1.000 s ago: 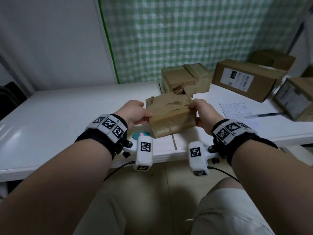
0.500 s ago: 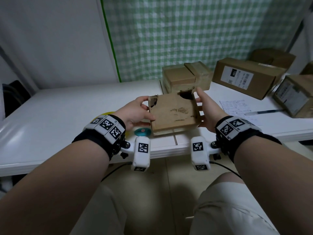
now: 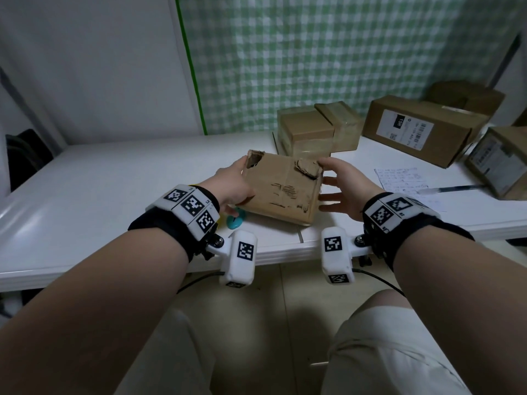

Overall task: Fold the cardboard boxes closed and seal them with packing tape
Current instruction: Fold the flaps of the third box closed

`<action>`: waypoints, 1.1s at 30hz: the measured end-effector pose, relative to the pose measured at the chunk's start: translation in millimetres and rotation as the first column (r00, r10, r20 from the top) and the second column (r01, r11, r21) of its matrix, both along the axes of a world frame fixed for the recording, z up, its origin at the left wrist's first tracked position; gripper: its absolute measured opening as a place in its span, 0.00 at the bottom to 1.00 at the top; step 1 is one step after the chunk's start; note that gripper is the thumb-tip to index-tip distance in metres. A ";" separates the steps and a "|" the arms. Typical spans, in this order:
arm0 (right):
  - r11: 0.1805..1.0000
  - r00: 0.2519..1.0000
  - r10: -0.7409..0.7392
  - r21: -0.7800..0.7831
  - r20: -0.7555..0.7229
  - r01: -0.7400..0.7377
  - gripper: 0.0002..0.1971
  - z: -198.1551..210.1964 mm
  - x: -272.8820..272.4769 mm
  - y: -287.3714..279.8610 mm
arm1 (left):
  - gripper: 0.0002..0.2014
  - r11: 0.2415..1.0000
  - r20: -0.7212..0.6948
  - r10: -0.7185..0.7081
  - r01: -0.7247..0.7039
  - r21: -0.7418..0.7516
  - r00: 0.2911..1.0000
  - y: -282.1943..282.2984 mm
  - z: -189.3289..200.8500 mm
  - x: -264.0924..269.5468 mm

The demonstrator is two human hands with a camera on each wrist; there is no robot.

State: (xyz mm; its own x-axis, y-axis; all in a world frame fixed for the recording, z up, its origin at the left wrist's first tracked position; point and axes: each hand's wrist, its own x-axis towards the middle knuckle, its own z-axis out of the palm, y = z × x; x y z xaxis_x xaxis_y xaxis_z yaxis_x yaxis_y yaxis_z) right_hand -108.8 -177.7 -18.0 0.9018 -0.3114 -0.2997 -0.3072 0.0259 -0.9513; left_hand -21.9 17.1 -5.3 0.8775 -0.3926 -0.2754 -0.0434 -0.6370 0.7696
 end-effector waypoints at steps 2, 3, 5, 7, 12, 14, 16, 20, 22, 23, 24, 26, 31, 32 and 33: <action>1.000 1.000 0.002 0.003 0.014 -0.002 0.10 0.3 0.1 -1.9 | 0.32 0.998 0.018 0.007 -0.008 0.065 1.000 -1.2 0.6 1.5; 1.000 1.000 0.006 -0.021 0.015 -0.006 0.11 -0.1 0.3 -3.1 | 0.31 0.996 0.031 0.011 -0.013 0.083 0.999 -1.9 0.4 2.2; 0.997 1.000 0.010 -0.077 0.017 -0.009 0.21 -2.4 1.5 -5.8 | 0.31 0.994 0.067 0.033 -0.039 0.097 0.997 -3.5 -1.1 4.0; 0.995 1.000 0.024 -0.098 0.011 -0.022 0.28 -4.4 2.0 -7.5 | 0.35 0.994 0.108 0.051 -0.061 0.095 0.993 -5.5 -5.4 8.1; 0.994 1.000 0.007 -0.110 0.012 -0.005 0.25 -7.5 1.2 -5.9 | 0.50 0.998 0.076 0.004 0.001 -0.070 0.997 -12.1 -13.7 5.4; 0.990 1.000 0.025 -0.135 -0.011 -0.026 0.25 -6.1 -1.0 -6.4 | 0.60 0.991 0.075 -0.047 0.056 -0.120 0.996 -19.1 -16.1 0.4; 0.981 0.994 0.081 -0.172 -0.068 -0.091 0.27 -1.7 -3.4 -6.8 | 0.66 0.987 0.096 -0.121 0.130 -0.095 0.988 -26.6 -17.3 -3.0; 0.965 0.975 0.164 -0.179 -0.147 -0.190 0.27 5.9 -5.7 1.2 | 0.52 0.962 0.190 -0.265 0.246 0.115 0.945 -38.6 -12.3 -12.9; 0.957 0.970 0.164 -0.208 -0.181 -0.200 0.27 4.6 -4.7 5.3 | 0.45 0.929 0.269 -0.347 0.289 0.231 0.898 -40.9 -9.6 -16.0; 0.952 0.966 0.167 -0.222 -0.197 -0.209 0.26 3.2 -5.0 6.9 | 0.40 0.914 0.298 -0.383 0.312 0.259 0.875 -40.7 -8.3 -17.3; 0.949 0.964 0.164 -0.234 -0.208 -0.212 0.25 2.1 -5.5 7.8 | 0.35 0.903 0.320 -0.413 0.338 0.264 0.853 -39.3 -6.6 -18.4; 0.947 0.970 0.132 -0.262 -0.203 -0.184 0.23 2.2 -6.9 8.8 | 0.28 0.886 0.334 -0.458 0.392 0.247 0.824 -35.2 -2.2 -20.2; 0.953 0.992 0.085 -0.283 -0.093 -0.108 0.10 7.2 -3.8 9.8 | 0.29 0.851 0.321 -0.519 0.441 0.286 0.793 -28.9 2.5 -20.6; 0.953 0.990 0.098 -0.277 -0.096 -0.122 0.10 7.4 -2.8 10.7 | 0.30 0.849 0.315 -0.520 0.443 0.287 0.794 -28.2 1.1 -21.4; 0.953 0.987 0.117 -0.268 -0.112 -0.144 0.10 7.5 -2.2 11.5 | 0.32 0.850 0.319 -0.520 0.441 0.289 0.792 -28.0 -0.9 -22.4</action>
State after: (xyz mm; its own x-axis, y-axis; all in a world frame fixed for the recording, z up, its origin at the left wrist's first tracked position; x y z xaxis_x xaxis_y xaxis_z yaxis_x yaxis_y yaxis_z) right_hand -111.0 -166.2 -10.5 0.9120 -0.2749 -0.3043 -0.3785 -0.2787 -0.8826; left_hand -44.4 -11.0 -6.1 0.6380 -0.7657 -0.0818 -0.6398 -0.5862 0.4970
